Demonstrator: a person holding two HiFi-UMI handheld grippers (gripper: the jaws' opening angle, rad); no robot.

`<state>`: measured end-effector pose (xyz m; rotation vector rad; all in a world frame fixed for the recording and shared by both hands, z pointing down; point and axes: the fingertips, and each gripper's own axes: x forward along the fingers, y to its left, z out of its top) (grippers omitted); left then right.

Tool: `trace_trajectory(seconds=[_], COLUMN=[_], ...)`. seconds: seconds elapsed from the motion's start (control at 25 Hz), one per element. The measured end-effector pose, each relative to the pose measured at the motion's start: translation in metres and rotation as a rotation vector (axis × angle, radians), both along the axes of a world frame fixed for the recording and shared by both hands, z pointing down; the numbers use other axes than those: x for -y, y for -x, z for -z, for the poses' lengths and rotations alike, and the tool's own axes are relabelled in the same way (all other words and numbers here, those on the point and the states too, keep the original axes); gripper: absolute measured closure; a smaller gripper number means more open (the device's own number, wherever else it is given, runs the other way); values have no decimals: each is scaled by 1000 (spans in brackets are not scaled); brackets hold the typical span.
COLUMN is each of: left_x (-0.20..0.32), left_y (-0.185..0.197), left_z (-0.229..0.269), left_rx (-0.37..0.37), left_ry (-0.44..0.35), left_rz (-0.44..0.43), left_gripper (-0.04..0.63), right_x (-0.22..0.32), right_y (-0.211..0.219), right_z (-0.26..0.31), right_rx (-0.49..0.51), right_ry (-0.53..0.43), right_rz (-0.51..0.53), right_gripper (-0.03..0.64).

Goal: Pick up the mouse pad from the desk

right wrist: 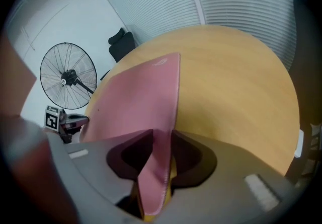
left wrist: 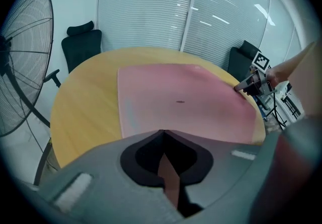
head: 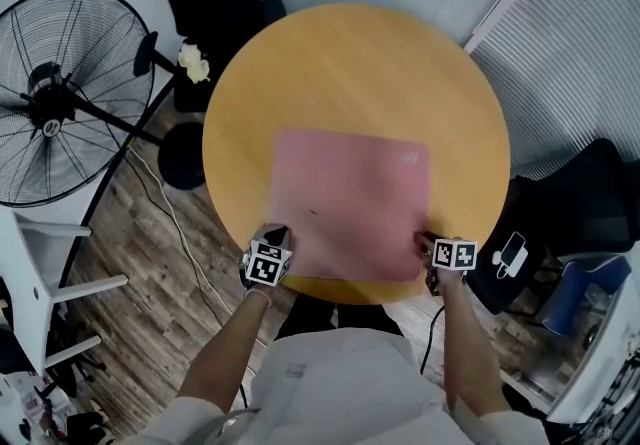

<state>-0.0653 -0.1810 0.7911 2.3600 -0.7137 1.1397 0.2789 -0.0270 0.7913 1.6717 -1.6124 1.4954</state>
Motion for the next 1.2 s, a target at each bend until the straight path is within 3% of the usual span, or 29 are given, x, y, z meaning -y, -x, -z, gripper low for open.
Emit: trace_trajectory(seconds=[0.16,0.56,0.72,0.84,1.08,1.2], left_x=[-4,1,17,17,9,11], left_y=[-1,7,35,43,22,22], left_z=[2,3,4,-3,-2,-2], left_rx=[-12,-9,26,56,42,41], left_ry=[20,18,19,51,88,83], left_rz=[21,28,113,126,87,128], left_gripper=[589,565,371,301,320,330], right_x=[4,6,5,5,7,7], right_y=[17,25,26,26,25,26], right_z=[0,5,5,5,7,7], right_rx=[121,184,189,191,200,206], right_ry=[-22,-43,-50,-55,-59,-61], right_rz=[20,40,33,30,20,13], right_gripper=[495,557,565,565,563,563])
